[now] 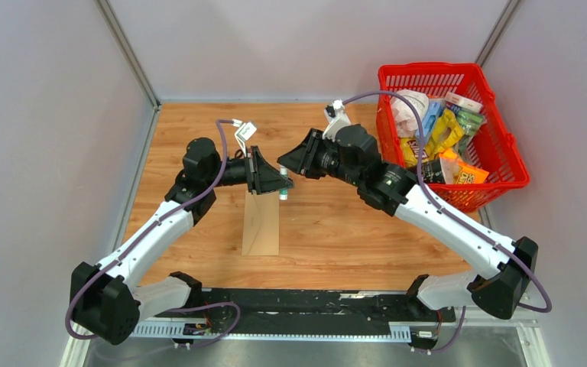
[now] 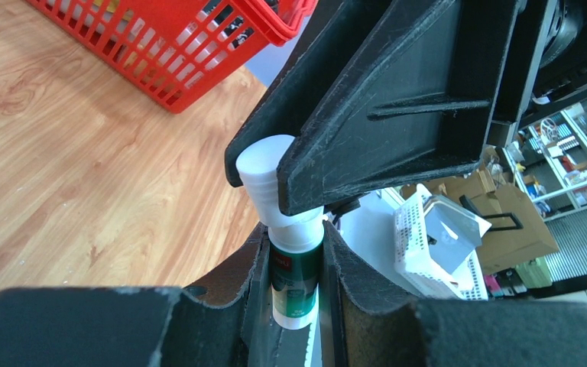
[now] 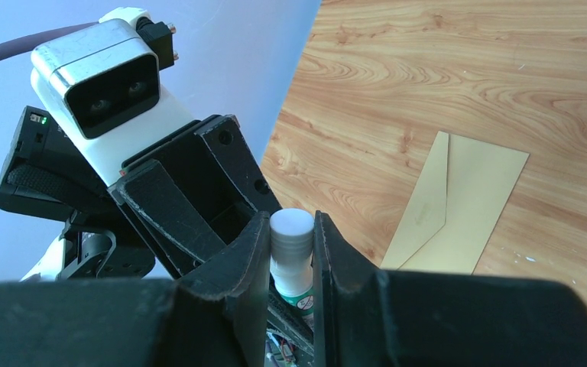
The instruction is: Place the letter into the envelope and seal it
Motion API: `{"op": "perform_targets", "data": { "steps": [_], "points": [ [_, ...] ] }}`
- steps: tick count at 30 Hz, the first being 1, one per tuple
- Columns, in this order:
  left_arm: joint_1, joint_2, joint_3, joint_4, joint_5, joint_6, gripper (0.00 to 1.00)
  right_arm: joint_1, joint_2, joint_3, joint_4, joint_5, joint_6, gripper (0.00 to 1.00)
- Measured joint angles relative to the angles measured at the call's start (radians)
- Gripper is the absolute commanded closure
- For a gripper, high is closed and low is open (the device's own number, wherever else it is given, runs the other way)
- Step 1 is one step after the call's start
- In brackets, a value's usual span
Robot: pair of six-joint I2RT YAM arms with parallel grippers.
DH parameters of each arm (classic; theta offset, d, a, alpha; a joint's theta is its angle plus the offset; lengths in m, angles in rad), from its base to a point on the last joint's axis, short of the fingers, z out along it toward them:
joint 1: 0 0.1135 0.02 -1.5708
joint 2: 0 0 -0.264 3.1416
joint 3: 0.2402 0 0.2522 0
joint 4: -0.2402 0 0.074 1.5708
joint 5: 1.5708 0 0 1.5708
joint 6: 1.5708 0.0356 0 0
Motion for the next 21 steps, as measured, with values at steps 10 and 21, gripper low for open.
{"op": "perform_targets", "data": {
  "steps": [10, 21],
  "points": [
    [0.000, 0.000, 0.000, -0.006, -0.001, 0.002, 1.00, 0.003, -0.004, 0.000, -0.001, -0.001, -0.008, 0.92],
    [0.000, 0.007, 0.013, -0.021, 0.003, -0.002, 1.00, 0.039, -0.004, 0.024, -0.038, 0.056, -0.071, 0.92]
  ]
}}
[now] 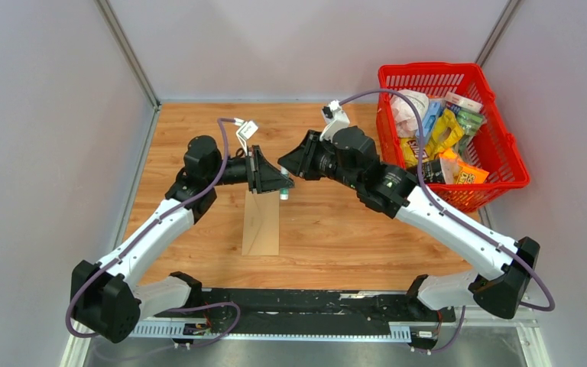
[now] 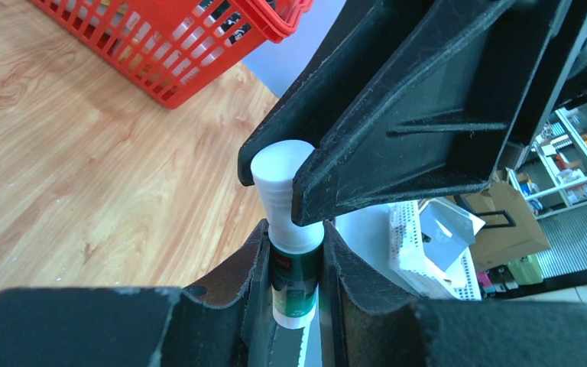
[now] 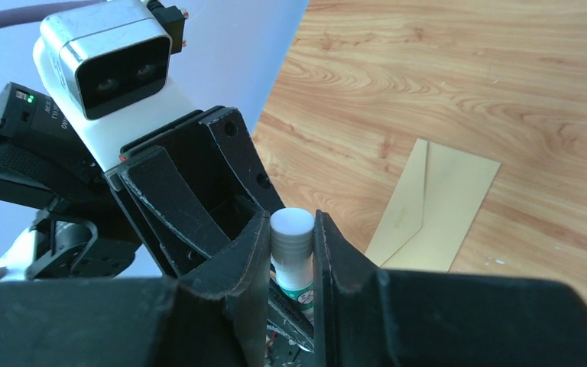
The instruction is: Place the letter into the envelope and seal it
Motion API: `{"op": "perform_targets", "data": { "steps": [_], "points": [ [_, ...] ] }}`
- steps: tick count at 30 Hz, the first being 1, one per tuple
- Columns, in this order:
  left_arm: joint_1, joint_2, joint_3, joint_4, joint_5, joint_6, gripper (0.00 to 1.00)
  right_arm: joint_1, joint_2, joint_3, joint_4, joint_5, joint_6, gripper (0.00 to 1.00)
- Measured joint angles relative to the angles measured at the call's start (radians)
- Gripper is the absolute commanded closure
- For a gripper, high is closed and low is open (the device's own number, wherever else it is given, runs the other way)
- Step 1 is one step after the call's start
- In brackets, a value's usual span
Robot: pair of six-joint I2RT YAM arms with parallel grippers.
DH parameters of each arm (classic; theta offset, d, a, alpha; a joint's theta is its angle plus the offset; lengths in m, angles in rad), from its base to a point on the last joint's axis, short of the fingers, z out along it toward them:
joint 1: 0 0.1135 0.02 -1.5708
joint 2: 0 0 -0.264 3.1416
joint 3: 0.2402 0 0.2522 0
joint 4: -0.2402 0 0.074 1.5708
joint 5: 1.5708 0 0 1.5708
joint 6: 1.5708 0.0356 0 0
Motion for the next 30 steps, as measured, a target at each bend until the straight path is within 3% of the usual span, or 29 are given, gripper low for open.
{"op": "perform_targets", "data": {
  "steps": [6, 30],
  "points": [
    [0.001, 0.014, 0.032, -0.022, 0.006, -0.010, 1.00, 0.040, 0.001, 0.031, -0.025, 0.097, -0.063, 0.91],
    [0.029, 0.018, 0.038, 0.000, 0.006, -0.127, 1.00, 0.122, 0.040, 0.085, -0.043, 0.251, -0.223, 0.85]
  ]
}}
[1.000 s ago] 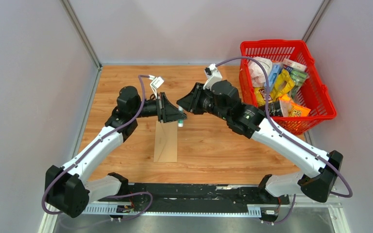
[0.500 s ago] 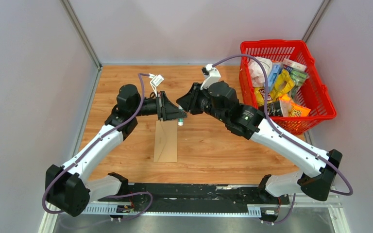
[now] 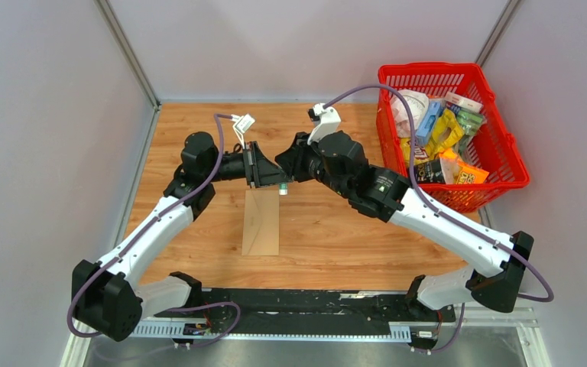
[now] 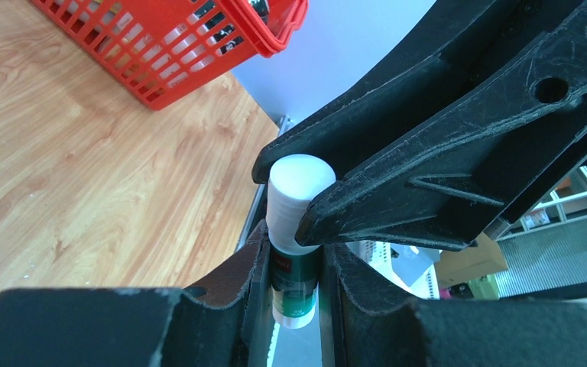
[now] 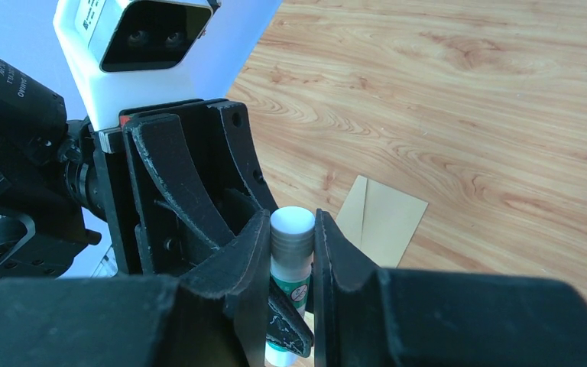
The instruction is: Place the letter into the envelope and seal it
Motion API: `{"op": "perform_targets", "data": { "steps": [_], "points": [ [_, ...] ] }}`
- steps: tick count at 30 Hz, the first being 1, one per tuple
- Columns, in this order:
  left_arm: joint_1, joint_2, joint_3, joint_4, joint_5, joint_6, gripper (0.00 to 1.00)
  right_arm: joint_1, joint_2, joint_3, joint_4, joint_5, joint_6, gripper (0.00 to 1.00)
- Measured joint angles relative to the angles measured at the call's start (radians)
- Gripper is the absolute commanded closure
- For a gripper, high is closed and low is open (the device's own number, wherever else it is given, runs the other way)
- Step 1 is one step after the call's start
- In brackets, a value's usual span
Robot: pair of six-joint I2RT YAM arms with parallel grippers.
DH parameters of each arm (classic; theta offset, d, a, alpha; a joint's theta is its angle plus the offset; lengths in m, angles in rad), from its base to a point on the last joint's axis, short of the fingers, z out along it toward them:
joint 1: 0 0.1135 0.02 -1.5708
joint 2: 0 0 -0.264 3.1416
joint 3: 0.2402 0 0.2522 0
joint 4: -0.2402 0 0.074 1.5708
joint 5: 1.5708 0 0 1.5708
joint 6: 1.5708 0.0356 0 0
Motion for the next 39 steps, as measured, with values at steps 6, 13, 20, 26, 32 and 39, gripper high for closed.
{"op": "perform_targets", "data": {
  "steps": [6, 13, 20, 26, 32, 39],
  "points": [
    [0.001, 0.000, 0.000, 0.018, -0.003, -0.002, 1.00, 0.004, 0.000, 0.004, 0.007, 0.006, -0.023, 0.68],
    [0.015, 0.020, 0.000, 0.043, 0.028, 0.024, 1.00, 0.013, 0.000, 0.032, -0.002, 0.006, -0.043, 0.43],
    [0.018, 0.038, 0.008, 0.055, 0.046, 0.050, 1.00, 0.039, 0.012, 0.092, -0.060, -0.016, -0.049, 0.37],
    [0.019, 0.038, 0.010, 0.032, 0.056, 0.096, 1.00, 0.027, 0.035, 0.133, -0.114, 0.013, -0.033, 0.38],
    [0.018, 0.037, 0.013, -0.004, 0.073, 0.134, 1.00, 0.016, 0.035, 0.144, -0.153, 0.062, -0.023, 0.48],
    [0.018, 0.037, 0.013, -0.021, 0.077, 0.155, 1.00, 0.008, 0.037, 0.173, -0.176, 0.101, -0.014, 0.71]
  ]
}}
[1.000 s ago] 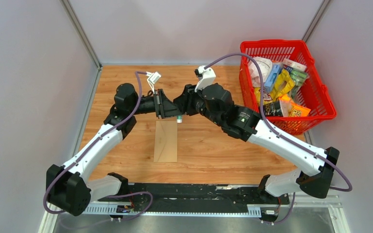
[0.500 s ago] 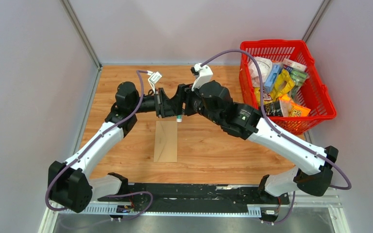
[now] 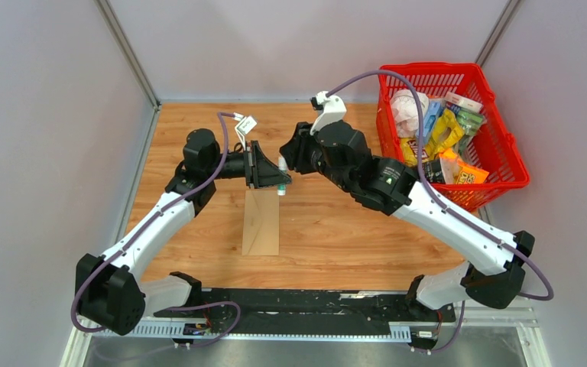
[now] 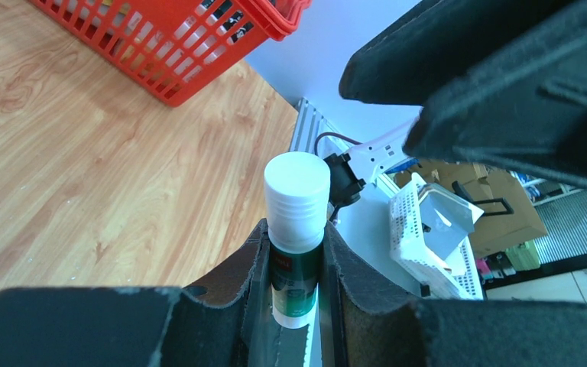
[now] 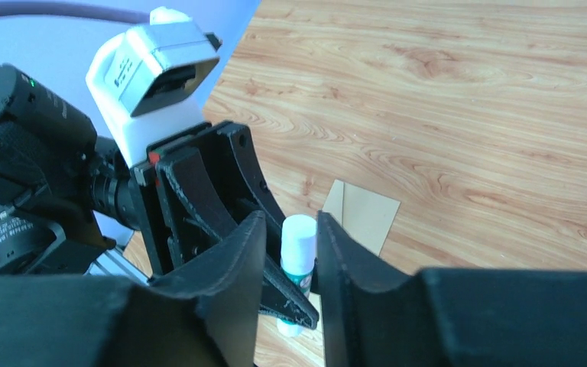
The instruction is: Place the letter into the envelope and seal it
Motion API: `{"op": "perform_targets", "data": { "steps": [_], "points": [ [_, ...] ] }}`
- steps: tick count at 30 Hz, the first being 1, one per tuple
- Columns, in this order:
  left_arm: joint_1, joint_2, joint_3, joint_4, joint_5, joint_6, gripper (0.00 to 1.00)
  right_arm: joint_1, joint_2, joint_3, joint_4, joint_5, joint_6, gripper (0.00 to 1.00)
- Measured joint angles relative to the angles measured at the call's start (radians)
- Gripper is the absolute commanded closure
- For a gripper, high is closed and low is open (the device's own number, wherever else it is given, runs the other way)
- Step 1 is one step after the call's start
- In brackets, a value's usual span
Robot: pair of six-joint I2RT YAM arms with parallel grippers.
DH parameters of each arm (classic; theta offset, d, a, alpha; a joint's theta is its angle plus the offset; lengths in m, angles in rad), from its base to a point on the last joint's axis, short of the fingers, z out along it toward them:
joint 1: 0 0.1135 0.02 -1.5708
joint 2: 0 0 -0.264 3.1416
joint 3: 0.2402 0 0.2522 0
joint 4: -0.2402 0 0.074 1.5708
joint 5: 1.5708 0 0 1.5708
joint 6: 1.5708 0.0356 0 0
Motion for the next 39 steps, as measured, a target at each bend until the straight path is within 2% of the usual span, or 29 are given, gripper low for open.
{"op": "perform_targets", "data": {
  "steps": [10, 39],
  "points": [
    [-0.010, -0.002, 0.016, -0.018, 0.005, 0.020, 1.00, -0.029, 0.099, 0.076, -0.037, 0.002, 0.003, 0.85],
    [-0.021, -0.020, 0.041, -0.139, -0.050, 0.088, 1.00, -0.033, 0.096, 0.045, -0.045, -0.082, 0.003, 0.89]
  ]
}}
